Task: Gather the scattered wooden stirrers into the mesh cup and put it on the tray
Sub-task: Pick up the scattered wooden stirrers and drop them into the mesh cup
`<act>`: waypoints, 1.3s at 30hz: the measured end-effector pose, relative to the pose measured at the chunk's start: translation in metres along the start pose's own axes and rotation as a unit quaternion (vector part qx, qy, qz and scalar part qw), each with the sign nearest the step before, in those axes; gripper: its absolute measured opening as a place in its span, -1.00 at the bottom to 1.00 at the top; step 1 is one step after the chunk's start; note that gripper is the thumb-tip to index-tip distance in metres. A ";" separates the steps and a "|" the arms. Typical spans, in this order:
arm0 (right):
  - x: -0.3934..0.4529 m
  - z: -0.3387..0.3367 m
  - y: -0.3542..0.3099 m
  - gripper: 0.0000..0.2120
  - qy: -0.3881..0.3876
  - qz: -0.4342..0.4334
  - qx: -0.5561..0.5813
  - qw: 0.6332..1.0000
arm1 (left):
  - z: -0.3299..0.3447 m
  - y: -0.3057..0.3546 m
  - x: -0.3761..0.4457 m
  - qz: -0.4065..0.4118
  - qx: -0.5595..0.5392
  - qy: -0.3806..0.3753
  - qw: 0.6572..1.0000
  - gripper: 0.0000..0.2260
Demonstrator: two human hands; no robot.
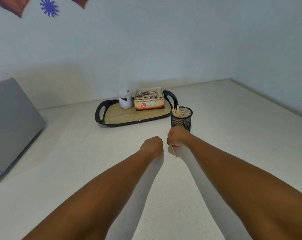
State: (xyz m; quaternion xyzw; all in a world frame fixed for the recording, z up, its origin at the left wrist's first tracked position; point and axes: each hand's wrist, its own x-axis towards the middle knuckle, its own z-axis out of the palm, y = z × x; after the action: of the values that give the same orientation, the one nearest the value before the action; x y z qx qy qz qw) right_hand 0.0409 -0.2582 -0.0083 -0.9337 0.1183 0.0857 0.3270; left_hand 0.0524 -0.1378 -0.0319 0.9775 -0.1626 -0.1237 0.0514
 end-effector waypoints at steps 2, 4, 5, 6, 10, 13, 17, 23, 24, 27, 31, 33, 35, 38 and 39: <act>0.003 -0.002 0.002 -0.93 0.010 -0.017 0.000 1.000 | 0.000 -0.001 0.001 -0.004 -0.009 -0.004 1.000 -0.63; 0.006 -0.004 0.006 -0.78 0.011 -0.042 0.023 0.999 | -0.004 -0.002 0.003 0.001 -0.012 0.000 1.000 -0.73; 0.007 -0.006 0.005 -0.70 0.017 -0.052 0.045 0.997 | -0.007 -0.002 0.004 0.006 -0.016 0.005 1.000 -0.79; 0.007 -0.008 0.005 -0.64 0.021 -0.059 0.069 0.996 | -0.011 -0.002 0.005 0.011 -0.027 0.013 0.999 -0.83; 0.005 -0.024 -0.004 -0.62 0.084 -0.100 0.114 0.985 | -0.033 -0.001 0.011 0.024 -0.094 0.070 0.993 -0.81; 0.002 -0.037 -0.012 -0.66 0.128 -0.119 0.135 0.975 | -0.056 0.001 0.018 0.030 -0.173 0.098 0.980 -0.78; 0.006 -0.051 -0.018 -0.71 0.181 -0.122 0.165 0.962 | -0.089 0.007 0.031 0.054 -0.221 0.152 0.962 -0.79; 0.023 -0.062 -0.014 -0.86 0.278 -0.104 0.186 0.937 | -0.117 0.016 0.053 0.096 -0.308 0.206 0.924 -0.81; 0.025 -0.064 -0.013 -0.87 0.288 -0.097 0.187 0.934 | -0.119 0.018 0.057 0.103 -0.325 0.208 0.917 -0.82; 0.032 -0.071 -0.010 -0.87 0.311 -0.077 0.194 0.927 | -0.121 0.024 0.063 0.113 -0.337 0.226 0.907 -0.82; 0.039 -0.079 -0.006 -0.84 0.344 -0.073 0.187 0.918 | -0.122 0.034 0.070 0.116 -0.361 0.247 0.892 -0.83; 0.042 -0.082 -0.004 -0.81 0.347 -0.065 0.175 0.919 | -0.121 0.039 0.073 0.114 -0.367 0.247 0.890 -0.84; 0.044 -0.083 0.001 -0.80 0.331 -0.054 0.166 0.927 | -0.119 0.043 0.075 0.116 -0.357 0.235 0.897 -0.84; 0.048 -0.079 0.010 -0.83 0.284 -0.041 0.118 0.951 | -0.113 0.045 0.076 0.112 -0.305 0.191 0.926 -0.80; 0.049 -0.077 0.012 -0.83 0.275 -0.039 0.103 0.955 | -0.111 0.045 0.076 0.107 -0.288 0.184 0.934 -0.78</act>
State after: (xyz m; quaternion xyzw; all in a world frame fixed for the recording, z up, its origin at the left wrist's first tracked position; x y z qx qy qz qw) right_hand 0.0908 -0.3246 0.0325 -0.8863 0.1752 -0.1996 0.3795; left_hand 0.1367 -0.1984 0.0639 0.9031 -0.2114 0.0228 0.3732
